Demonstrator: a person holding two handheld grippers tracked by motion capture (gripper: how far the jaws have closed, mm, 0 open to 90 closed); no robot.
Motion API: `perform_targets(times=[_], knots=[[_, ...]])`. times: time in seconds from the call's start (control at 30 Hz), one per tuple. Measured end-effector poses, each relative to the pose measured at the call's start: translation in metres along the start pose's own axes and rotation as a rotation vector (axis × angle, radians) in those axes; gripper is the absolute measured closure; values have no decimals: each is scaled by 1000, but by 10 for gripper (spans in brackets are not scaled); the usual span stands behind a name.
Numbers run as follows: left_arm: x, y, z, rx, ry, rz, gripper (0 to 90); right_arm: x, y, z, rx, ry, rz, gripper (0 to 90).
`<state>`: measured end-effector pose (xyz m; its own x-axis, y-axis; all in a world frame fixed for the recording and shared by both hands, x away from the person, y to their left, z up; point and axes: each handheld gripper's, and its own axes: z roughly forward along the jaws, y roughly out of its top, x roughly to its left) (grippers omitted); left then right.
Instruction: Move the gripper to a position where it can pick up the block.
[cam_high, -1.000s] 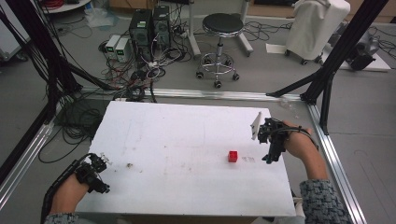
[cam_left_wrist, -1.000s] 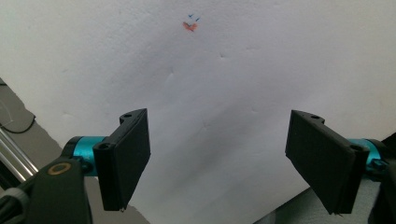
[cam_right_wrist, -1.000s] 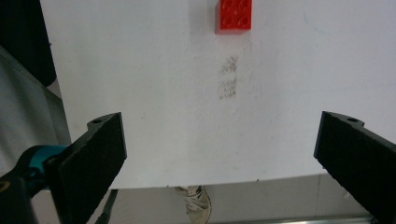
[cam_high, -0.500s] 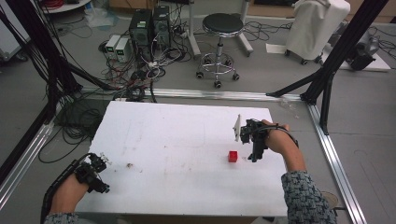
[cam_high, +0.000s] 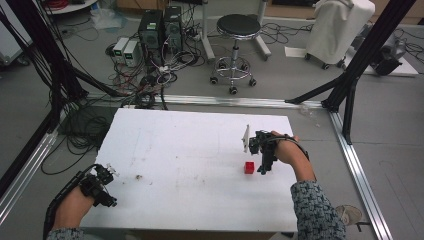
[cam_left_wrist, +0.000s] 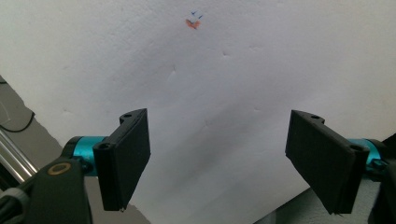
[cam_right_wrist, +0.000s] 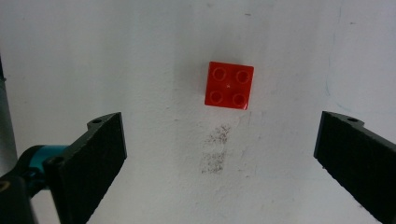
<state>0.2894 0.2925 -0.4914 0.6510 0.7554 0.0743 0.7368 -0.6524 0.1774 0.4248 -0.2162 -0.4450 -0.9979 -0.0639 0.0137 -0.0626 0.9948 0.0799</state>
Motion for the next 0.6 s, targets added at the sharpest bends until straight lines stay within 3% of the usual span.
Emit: perform_targets(times=[0.5, 0.6], knots=[[1, -1, 0, 2, 2, -6, 223, -9, 4, 28, -7, 4, 26, 16], [1, -1, 0, 3, 4, -6, 223, -10, 2, 37, -14, 7, 51, 16]])
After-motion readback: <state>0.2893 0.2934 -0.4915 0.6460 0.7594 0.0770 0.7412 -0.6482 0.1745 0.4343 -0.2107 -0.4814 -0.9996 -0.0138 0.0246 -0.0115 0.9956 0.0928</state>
